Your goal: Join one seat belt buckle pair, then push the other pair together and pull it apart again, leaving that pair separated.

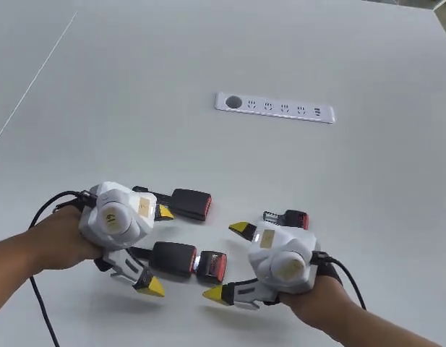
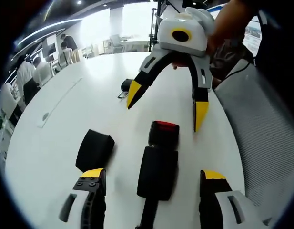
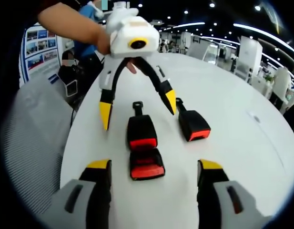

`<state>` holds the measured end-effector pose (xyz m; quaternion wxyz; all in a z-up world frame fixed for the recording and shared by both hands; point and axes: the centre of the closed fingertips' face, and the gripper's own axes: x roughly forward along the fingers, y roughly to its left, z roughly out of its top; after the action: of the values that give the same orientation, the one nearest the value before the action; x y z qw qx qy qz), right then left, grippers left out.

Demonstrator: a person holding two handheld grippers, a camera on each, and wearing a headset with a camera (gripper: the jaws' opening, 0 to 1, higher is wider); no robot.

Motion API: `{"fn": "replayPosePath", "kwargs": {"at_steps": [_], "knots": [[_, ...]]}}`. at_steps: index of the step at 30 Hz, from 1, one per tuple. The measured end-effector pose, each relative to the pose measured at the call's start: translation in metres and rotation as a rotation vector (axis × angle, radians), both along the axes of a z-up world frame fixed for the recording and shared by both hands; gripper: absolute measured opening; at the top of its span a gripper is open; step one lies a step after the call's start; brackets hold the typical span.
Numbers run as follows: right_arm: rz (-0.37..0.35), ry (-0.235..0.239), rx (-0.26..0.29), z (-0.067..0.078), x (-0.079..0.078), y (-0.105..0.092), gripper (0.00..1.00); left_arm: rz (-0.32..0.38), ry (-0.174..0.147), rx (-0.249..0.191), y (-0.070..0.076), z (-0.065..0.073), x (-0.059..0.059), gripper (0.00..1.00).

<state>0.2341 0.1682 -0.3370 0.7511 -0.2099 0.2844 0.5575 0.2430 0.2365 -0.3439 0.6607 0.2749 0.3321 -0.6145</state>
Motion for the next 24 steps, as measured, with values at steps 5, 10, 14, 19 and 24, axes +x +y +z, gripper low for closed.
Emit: {"fn": "replayPosePath", "kwargs": {"at_steps": [5,10,14,19,24], "knots": [[-0.058,0.000,0.005,0.006,0.013,-0.031,0.75,0.044,-0.012,-0.054,-0.007,0.011,0.014,0.77],[-0.111,-0.001,0.011,0.012,0.031,-0.061,0.75,0.096,-0.026,-0.072,-0.008,0.022,0.032,0.71],[-0.133,-0.003,0.002,0.012,0.044,-0.082,0.75,0.101,-0.047,-0.072,-0.009,0.033,0.046,0.69],[-0.143,0.005,-0.019,0.012,0.061,-0.104,0.75,0.077,-0.072,-0.048,-0.006,0.039,0.065,0.65],[-0.142,0.025,-0.020,0.012,0.073,-0.114,0.75,0.042,-0.082,-0.035,-0.007,0.039,0.077,0.65]]}}
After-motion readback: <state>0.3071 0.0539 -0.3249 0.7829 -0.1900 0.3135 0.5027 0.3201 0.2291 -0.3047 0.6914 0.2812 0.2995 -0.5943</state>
